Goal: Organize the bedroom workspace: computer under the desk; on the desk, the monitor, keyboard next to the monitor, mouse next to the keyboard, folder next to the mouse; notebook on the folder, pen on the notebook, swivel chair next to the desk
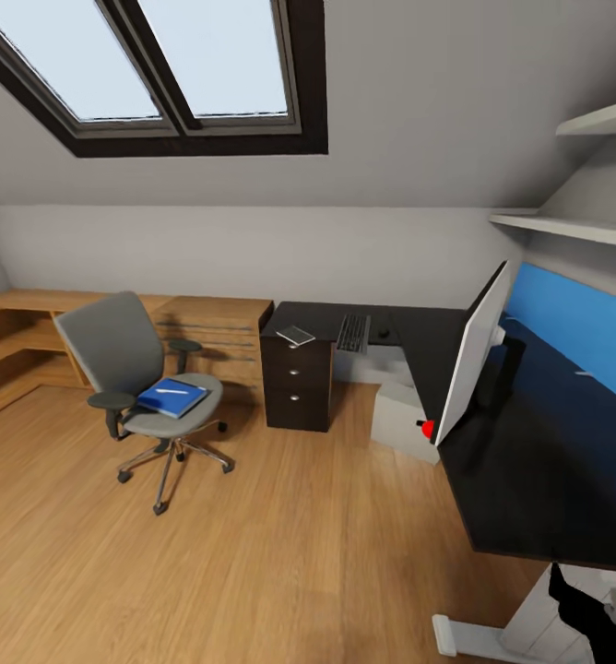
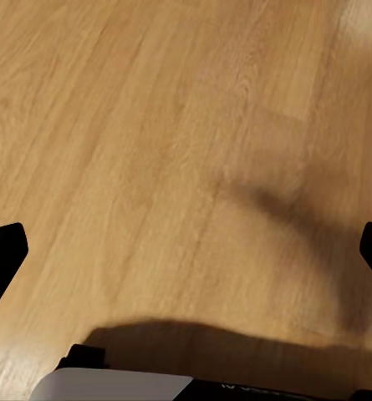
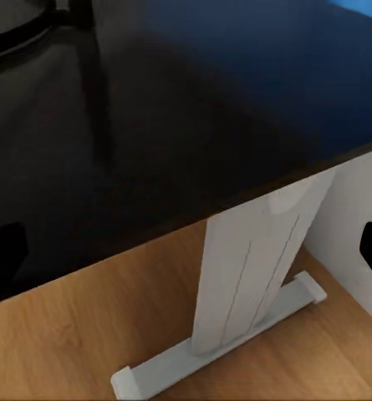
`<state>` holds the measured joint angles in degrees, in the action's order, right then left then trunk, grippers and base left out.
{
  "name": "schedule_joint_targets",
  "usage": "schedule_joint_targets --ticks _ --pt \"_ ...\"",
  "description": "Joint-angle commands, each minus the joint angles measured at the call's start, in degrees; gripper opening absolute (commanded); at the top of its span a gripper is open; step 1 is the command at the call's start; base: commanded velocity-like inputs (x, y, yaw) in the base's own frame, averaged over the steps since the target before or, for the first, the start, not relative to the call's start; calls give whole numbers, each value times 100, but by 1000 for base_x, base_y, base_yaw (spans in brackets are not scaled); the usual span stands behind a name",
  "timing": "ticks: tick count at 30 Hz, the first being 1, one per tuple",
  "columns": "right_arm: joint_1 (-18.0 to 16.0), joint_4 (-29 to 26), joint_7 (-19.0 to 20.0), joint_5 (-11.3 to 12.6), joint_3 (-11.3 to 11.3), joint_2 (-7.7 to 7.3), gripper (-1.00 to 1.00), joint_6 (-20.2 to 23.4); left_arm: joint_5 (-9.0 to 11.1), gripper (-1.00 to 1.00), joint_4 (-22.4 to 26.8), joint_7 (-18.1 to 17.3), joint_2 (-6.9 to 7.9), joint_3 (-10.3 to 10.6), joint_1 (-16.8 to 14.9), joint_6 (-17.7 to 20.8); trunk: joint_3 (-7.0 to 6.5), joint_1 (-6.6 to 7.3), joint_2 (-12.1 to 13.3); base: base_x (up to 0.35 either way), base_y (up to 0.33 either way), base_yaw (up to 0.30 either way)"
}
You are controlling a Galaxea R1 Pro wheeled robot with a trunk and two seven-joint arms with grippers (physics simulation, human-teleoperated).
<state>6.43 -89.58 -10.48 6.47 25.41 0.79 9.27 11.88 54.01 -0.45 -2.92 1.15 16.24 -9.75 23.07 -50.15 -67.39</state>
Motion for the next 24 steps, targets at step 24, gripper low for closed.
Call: schedule_joint_targets --ticks 24 --pt "-4404 5398 -18 -169 -673 -1120 100 -1094 42 100 -54 -26 7 0 2 -62 -104 132 239 31 -69 0"
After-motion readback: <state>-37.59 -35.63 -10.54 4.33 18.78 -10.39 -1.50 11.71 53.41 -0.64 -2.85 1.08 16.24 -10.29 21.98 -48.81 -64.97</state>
